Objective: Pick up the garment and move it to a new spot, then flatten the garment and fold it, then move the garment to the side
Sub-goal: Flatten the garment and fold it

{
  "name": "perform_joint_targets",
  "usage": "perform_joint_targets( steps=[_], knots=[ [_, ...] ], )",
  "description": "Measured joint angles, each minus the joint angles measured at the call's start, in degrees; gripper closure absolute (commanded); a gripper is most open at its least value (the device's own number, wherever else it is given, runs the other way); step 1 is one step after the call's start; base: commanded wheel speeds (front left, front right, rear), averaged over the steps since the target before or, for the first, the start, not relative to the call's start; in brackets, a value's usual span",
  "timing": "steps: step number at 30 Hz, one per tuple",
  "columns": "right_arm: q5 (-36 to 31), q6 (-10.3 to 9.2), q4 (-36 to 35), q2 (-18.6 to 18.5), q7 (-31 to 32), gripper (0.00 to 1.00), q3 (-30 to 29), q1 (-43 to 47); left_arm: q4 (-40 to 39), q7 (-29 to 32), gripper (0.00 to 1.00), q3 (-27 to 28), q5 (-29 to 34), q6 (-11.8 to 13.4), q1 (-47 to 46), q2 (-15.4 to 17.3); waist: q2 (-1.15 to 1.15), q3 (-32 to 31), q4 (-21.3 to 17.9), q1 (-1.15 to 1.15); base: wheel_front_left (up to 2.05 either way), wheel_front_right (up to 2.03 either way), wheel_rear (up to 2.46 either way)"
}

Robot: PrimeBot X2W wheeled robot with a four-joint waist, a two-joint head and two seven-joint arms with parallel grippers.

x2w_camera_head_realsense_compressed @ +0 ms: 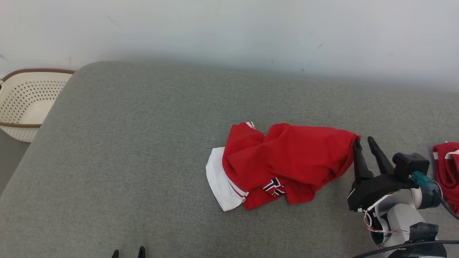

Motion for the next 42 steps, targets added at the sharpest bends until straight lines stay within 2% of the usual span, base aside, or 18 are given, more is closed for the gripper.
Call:
perform_joint_targets(
  steps=[11, 20, 32, 42],
  knots=[
    [-1.55, 0.0, -2.24, 0.11, -0.02, 0.0, -3.56, 5.2, -0.27, 0.0, 0.0, 0.55, 0.52, 0.09, 0.22, 0.01, 0.0, -1.09, -3.06, 0.0, 0.0, 0.0, 0.0],
    [-1.94, 0.0, -4.35, 0.85, -0.03, 0.0, -2.74, 9.57, -0.23, 0.0, 0.0, 0.91, 0.59, -0.08, 0.58, 0.01, 0.0, -2.09, -4.59, 0.0, 0.0, 0.0, 0.0],
    [-1.16, 0.0, -2.56, 2.42, -0.02, 0.0, 1.03, 7.9, 0.07, 0.0, 0.0, 0.13, 0.57, -0.08, 0.36, 0.01, 0.0, -0.59, -2.56, 0.0, 0.0, 0.0, 0.0],
    [-3.34, 0.0, 1.27, 3.05, -0.03, 0.0, -2.09, 6.99, -0.11, 0.0, 0.0, 0.09, 0.51, -0.01, 0.26, 0.01, 0.0, 0.97, -0.86, 0.0, 0.0, 0.0, 0.0]
  ],
)
